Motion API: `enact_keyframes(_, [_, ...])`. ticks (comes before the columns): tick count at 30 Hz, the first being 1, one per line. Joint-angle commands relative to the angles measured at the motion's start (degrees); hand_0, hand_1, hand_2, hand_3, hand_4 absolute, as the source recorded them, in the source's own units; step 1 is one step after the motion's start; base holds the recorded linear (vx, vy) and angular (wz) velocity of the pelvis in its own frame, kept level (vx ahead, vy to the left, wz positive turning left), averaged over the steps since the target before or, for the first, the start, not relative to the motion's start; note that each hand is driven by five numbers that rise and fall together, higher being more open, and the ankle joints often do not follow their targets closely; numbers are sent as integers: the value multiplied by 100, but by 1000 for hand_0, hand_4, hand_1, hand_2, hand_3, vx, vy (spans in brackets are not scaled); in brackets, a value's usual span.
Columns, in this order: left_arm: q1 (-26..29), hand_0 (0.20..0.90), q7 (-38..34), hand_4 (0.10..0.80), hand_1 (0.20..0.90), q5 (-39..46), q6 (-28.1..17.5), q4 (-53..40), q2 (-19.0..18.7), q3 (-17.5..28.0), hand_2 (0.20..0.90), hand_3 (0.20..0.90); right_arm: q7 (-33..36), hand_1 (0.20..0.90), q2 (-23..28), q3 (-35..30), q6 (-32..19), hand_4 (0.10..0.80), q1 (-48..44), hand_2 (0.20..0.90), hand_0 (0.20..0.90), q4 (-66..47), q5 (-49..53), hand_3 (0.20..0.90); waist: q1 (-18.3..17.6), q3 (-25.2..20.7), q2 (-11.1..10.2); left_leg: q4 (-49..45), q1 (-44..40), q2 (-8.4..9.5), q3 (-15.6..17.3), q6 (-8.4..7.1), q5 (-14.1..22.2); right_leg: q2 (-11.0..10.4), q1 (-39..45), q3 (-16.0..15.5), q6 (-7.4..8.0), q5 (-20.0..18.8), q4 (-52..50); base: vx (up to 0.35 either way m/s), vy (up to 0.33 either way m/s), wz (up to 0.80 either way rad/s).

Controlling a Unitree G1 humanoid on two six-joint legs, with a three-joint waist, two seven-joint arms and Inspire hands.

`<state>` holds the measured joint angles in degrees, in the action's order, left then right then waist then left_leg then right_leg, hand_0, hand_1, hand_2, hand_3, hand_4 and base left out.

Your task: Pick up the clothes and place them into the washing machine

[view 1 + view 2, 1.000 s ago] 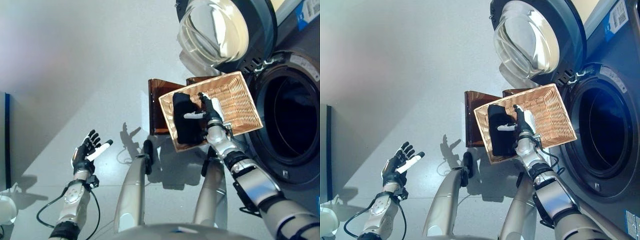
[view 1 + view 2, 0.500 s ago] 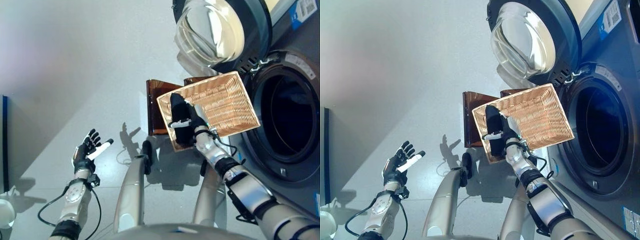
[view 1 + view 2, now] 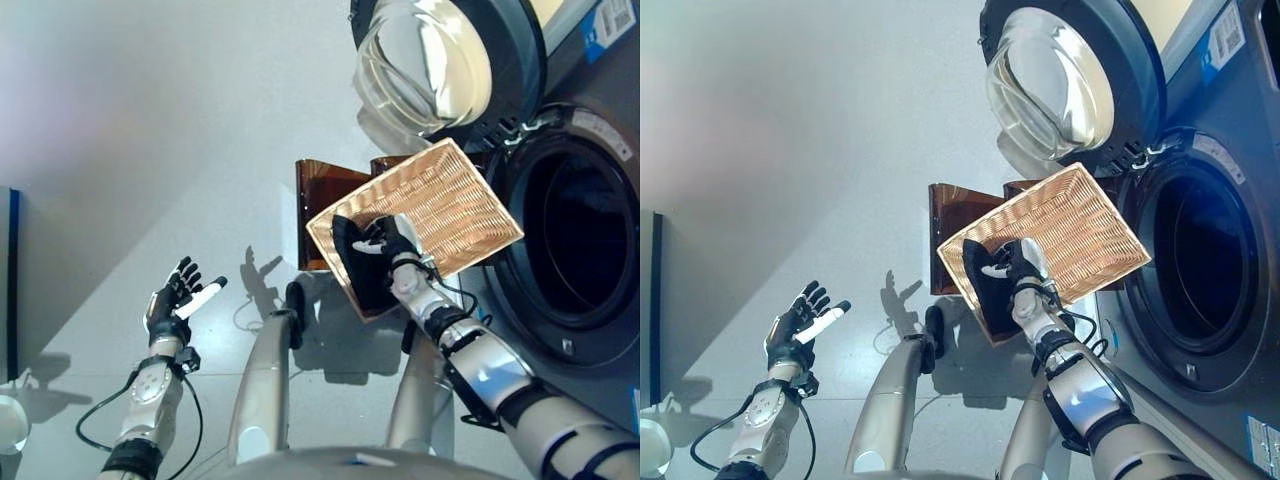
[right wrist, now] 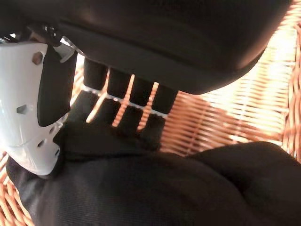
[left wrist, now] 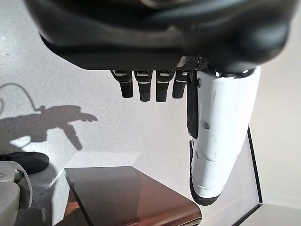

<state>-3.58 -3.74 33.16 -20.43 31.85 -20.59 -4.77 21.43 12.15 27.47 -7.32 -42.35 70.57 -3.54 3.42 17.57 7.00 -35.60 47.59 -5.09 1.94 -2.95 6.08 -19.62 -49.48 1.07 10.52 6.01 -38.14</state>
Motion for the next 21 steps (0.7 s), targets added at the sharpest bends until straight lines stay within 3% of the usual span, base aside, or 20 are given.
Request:
enact_keyframes(1, [4,900,-221,800,900,-66,-409,-153,-388,362,900,900,197,200,-99,-44,-183,300,-246,200,200,-230,106,200,68,-158,47,-8,-171,-132,-217,-340,127,-110,-32,176,-18,-844,357,0,0,0])
enact_keyframes(4, [17,900,-251,800,900,-77,-415,-129,-386,373,900,900,198,200,-101,-38,-191,300,-227,200,200,-332,128,200,50,-152,34,-17,-164,-140,-213,-339,130,-110,-37,179,-20,-852,358,0,0,0])
enact_keyframes(5, [11,900,-258,800,900,-69,-416,-131,-385,383,900,900,189,900,-96,-6,-194,800,-225,900,900,-434,114,900,43,-148,24,-20,-158,-144,-209,-339,131,-112,-41,176,-21,-855,361,0,0,0])
enact_keyframes(21, [-7,900,-223,800,900,-75,-336,-176,-390,383,900,900,-202,900,-392,398,-173,800,-152,900,900,-627,92,900,57,-116,5,12,-155,-119,-208,-335,112,-122,-28,160,-25,-872,409,0,0,0])
